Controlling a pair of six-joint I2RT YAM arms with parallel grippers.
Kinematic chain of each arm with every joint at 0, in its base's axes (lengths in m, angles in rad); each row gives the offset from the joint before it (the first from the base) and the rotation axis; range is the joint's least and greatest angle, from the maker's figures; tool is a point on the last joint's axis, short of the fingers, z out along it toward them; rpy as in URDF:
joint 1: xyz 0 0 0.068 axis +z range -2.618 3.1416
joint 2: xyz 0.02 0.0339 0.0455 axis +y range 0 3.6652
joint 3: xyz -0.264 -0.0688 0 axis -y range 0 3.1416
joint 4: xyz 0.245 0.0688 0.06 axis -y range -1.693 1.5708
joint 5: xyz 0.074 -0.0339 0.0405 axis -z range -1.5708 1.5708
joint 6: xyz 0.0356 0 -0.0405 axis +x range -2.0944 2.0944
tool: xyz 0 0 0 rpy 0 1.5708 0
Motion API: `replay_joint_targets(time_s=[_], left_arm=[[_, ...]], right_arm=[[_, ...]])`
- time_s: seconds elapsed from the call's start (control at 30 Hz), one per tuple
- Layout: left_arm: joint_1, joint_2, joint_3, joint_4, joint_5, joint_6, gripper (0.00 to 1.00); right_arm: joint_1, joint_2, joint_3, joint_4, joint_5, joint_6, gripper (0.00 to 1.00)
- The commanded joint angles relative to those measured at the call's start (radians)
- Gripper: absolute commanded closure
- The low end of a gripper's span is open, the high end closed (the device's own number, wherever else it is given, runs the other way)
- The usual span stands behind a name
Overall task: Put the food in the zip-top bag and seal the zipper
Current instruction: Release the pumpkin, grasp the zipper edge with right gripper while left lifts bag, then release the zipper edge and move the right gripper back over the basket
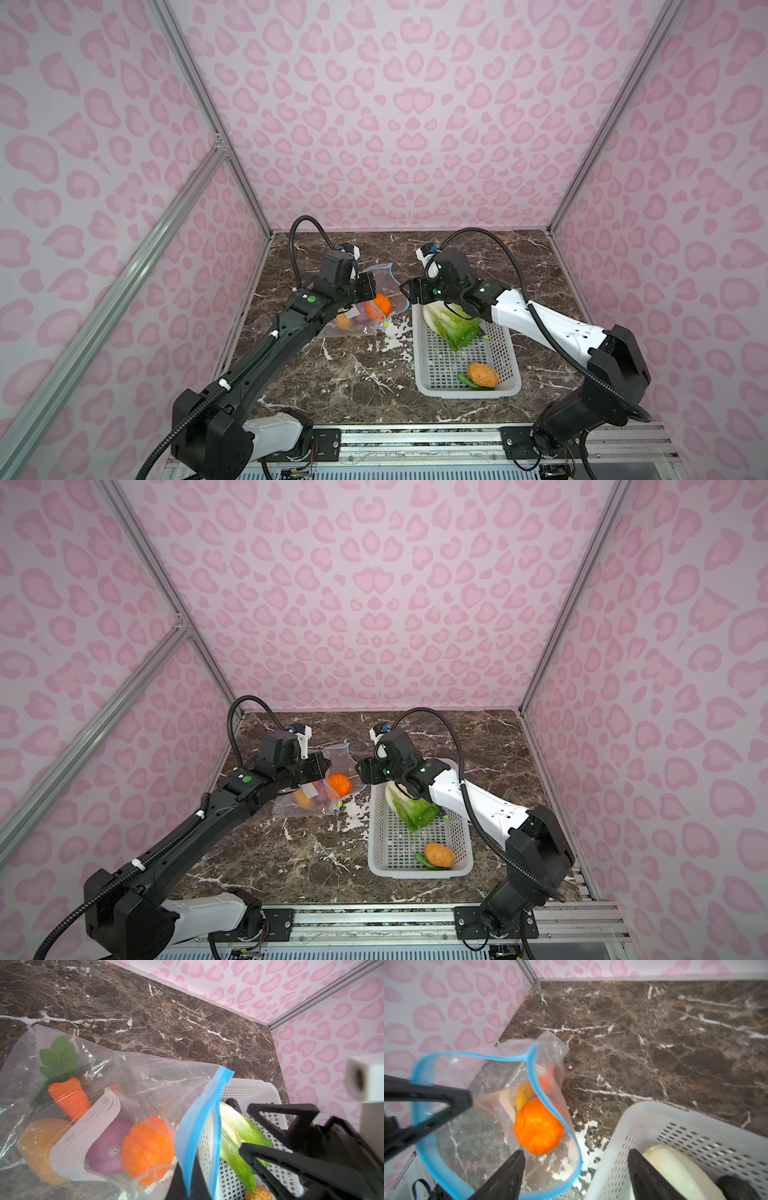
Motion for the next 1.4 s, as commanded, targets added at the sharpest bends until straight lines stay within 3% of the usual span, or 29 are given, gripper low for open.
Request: replay_joint_targets(time_s=[0.0,0.27,0.4,0.6,0.97,1.17,1.37], left_arm=[[0.005,-0.007,0.012,0.01,-0.007,0.009,0.98],[0.009,-0.025,0.01,0.01,-0.024,0.015,0.98],[0.012,-0.031,0.011,0.007,-0.032,0.02,0.98],[0.048,-0.062,0.03,-0.01,-0.047,0.038,0.98],[0.251,-0.274,0.024,0.022,-0.044,0.071,0.98],[0.295,-0.334,-0.012,0.098,0.07,0.068,0.98],[0.294,-0.303,-0.03,0.159,0.216,0.037,0.98]], right_arm=[[0.005,0.022,-0.029,0.035,-0.04,0.045,0.3],[0.027,0.119,0.04,0.029,-0.08,0.062,0.68],[0.027,0.114,0.07,-0.004,-0.069,0.049,1.0],[0.029,0.053,0.151,-0.057,-0.04,0.007,1.0],[0.033,-0.001,0.291,-0.05,0.006,-0.058,1.0],[0.041,0.029,0.282,-0.011,-0.051,-0.021,1.0],[0.05,0.063,0.274,-0.02,-0.066,-0.007,1.0]])
